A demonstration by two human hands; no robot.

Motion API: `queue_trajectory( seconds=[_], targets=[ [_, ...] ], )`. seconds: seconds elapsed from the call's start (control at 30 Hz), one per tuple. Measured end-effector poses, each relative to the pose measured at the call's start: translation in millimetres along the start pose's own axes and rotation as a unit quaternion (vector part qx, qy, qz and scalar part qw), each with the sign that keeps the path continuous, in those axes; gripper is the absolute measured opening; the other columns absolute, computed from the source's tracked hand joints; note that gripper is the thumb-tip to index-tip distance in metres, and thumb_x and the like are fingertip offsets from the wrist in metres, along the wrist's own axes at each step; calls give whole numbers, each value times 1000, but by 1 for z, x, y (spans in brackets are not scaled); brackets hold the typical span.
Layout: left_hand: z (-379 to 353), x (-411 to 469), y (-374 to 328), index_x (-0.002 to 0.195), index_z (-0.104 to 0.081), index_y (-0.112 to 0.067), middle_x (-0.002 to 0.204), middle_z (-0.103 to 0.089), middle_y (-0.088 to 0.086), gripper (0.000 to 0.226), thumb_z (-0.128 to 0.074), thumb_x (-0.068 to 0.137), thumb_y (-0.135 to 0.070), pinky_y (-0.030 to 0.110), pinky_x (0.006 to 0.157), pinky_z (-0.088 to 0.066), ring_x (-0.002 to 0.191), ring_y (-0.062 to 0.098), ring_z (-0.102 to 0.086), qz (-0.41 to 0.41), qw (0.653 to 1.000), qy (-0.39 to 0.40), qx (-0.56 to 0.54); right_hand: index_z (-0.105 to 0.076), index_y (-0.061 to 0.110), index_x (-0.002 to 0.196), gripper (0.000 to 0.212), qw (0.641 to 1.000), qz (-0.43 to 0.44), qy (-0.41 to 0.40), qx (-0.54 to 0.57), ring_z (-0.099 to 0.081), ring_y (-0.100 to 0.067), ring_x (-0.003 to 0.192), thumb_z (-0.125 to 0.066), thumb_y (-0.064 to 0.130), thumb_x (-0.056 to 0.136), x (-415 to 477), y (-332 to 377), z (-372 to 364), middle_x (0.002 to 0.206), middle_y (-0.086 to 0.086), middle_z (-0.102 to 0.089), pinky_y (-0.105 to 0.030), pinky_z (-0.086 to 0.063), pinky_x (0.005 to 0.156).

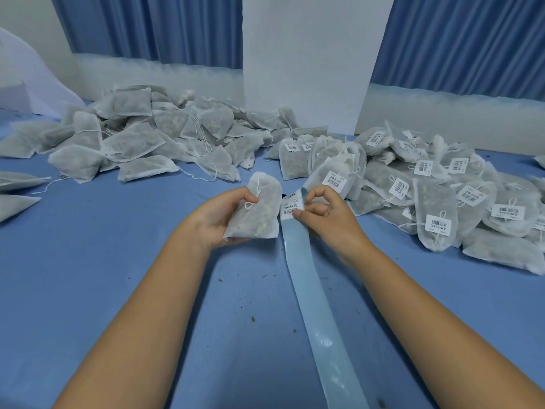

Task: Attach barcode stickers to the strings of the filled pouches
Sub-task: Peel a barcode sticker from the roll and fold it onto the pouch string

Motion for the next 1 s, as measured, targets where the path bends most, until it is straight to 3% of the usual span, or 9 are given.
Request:
queue_trajectory(
  seconds=[0.07, 0.17, 0.2, 0.37, 0.47, 0.67, 0.8, 0.9, 1.0],
  targets=[
    [-5, 0, 2, 92, -71, -9, 85, -69, 2, 22, -57, 75, -12, 24, 59, -56, 62, 15, -68, 9, 998, 34, -45, -53, 24, 86, 25, 1000, 16, 22, -5, -65, -6, 64, -72, 8, 87, -5, -1, -3, 73, 3, -72, -15, -46, 58],
    [-7, 3, 3, 120, -61, -10, 118, -59, 6, 48, -58, 72, -13, 25, 78, -49, 68, 13, -65, 12, 994, 62, -89, -58, 21, 91, 20, 998, 39, 42, -26, -68, -10, 72, -71, 6, 87, -13, -1, -6, 80, 4, -74, -16, -49, 65],
    [-7, 5, 3, 120, -62, -8, 122, -56, 7, 49, -58, 72, -12, 25, 80, -49, 69, 14, -65, 14, 992, 69, -104, -61, 21, 94, 21, 997, 48, 41, -34, -68, -12, 73, -72, 5, 86, -14, 1, -5, 83, 3, -74, -17, -50, 68],
    [-17, 3, 5, 93, -78, 1, 113, -68, 12, 31, -54, 75, -9, 25, 72, -58, 79, 17, -69, 7, 985, 116, -126, -67, 22, 103, 34, 990, 95, 26, -98, -66, -13, 75, -77, -1, 79, -18, 11, 3, 92, 0, -71, -25, -56, 78],
    [-19, 2, 6, 93, -77, 2, 119, -65, 12, 32, -53, 75, -8, 24, 72, -58, 89, 17, -67, 9, 983, 122, -137, -69, 27, 100, 37, 984, 113, 14, -138, -62, 0, 68, -79, 0, 78, -18, 13, 4, 79, 15, -68, -14, -51, 72],
    [-28, -4, 12, 102, -72, -3, 92, -72, 12, 42, -70, 60, -4, 26, 67, -57, 68, 17, -69, 27, 979, 182, -87, -71, 34, 97, 34, 986, 121, -40, -106, -61, -4, 73, -80, 7, 79, -13, 15, 16, 87, 0, -72, -14, -50, 77],
    [-26, -2, 12, 94, -79, -6, 108, -72, 12, 40, -74, 54, -6, 25, 67, -56, 69, 16, -69, 13, 983, 179, -43, -70, 36, 99, 36, 982, 126, -27, -136, -64, -3, 72, -82, 10, 77, -12, 13, 14, 87, 0, -73, -13, -50, 76],
    [-25, -2, 12, 100, -79, -7, 112, -72, 12, 46, -76, 54, -4, 26, 67, -56, 72, 17, -69, 20, 980, 189, -57, -73, 31, 103, 31, 964, 166, -41, -204, -62, 0, 70, -82, 15, 78, -14, 18, 15, 84, 4, -70, -9, -47, 72],
    [-28, -6, 13, 113, -73, -3, 96, -73, 8, 58, -79, 55, -1, 27, 65, -56, 67, 20, -68, 46, 969, 224, -92, -77, 18, 103, 22, 931, 214, -61, -289, -59, -5, 71, -79, 22, 82, -17, 27, 14, 79, 5, -63, -9, -44, 69]
  ],
)
Point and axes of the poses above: each hand's wrist, its own x-axis towards the middle knuckle, its own z-axis out of the back of the hand, y = z × x, the point moved 7 cm from there along x, towards the middle knuckle
